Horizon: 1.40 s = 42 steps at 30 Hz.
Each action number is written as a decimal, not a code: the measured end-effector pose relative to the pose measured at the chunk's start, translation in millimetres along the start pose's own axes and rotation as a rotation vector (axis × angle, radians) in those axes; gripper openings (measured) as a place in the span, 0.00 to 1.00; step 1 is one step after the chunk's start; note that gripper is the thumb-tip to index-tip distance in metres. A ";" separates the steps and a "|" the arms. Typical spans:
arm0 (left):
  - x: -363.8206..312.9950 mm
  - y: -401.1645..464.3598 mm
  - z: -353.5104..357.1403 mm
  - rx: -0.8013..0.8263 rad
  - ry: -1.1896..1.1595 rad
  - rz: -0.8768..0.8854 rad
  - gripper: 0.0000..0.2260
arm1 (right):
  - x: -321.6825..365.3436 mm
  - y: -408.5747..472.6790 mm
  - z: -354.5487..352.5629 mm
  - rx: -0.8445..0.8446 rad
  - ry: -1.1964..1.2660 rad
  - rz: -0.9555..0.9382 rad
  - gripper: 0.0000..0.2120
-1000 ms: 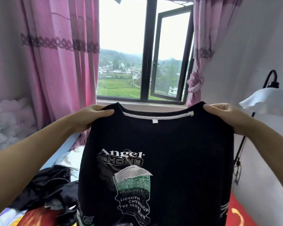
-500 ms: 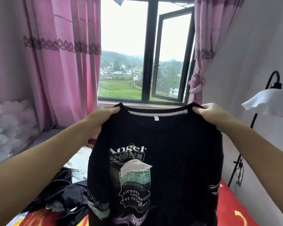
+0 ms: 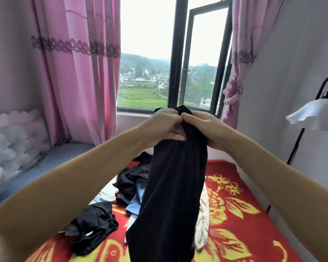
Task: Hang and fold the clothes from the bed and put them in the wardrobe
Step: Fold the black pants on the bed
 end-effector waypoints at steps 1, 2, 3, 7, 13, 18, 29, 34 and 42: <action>-3.6 -2.4 -4.0 0.017 -0.045 0.010 0.12 | 2.1 -3.0 -2.4 -0.005 0.021 -0.018 0.10; -6.1 -4.0 -7.5 0.039 -0.124 0.015 0.13 | 3.7 -5.9 -2.6 0.005 0.039 -0.029 0.09; -9.3 -6.0 -6.9 0.088 -0.193 0.026 0.14 | 4.5 -8.4 -0.6 0.025 0.037 -0.028 0.09; -15.7 -3.1 1.3 0.176 0.016 0.085 0.18 | 3.5 -9.3 7.3 0.008 -0.151 -0.057 0.05; -21.4 2.4 -4.1 0.083 0.901 0.343 0.26 | 4.3 -25.3 14.2 0.101 -0.218 -0.090 0.08; 20.3 8.2 11.9 0.402 0.649 0.008 0.11 | 9.7 -42.9 -0.3 0.090 -0.095 -0.106 0.13; -48.3 25.2 31.3 0.263 0.776 0.148 0.16 | -143.1 -86.3 -42.1 0.023 -0.437 0.326 0.04; -33.9 30.3 0.4 0.254 0.817 0.025 0.10 | -206.5 -119.5 -62.0 -0.054 -0.219 0.386 0.12; 26.6 64.6 -63.9 0.147 1.110 -0.065 0.11 | -164.4 -105.6 -117.8 -0.197 -0.093 0.276 0.07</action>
Point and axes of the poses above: each hand's wrist, its own y-axis towards the middle knuckle, its own z-axis out of the palm, x = y × z, the point moved 8 cm from there along y, towards the middle knuckle, and after that the axes turned 6 degrees about x, right-handed, at the moved point
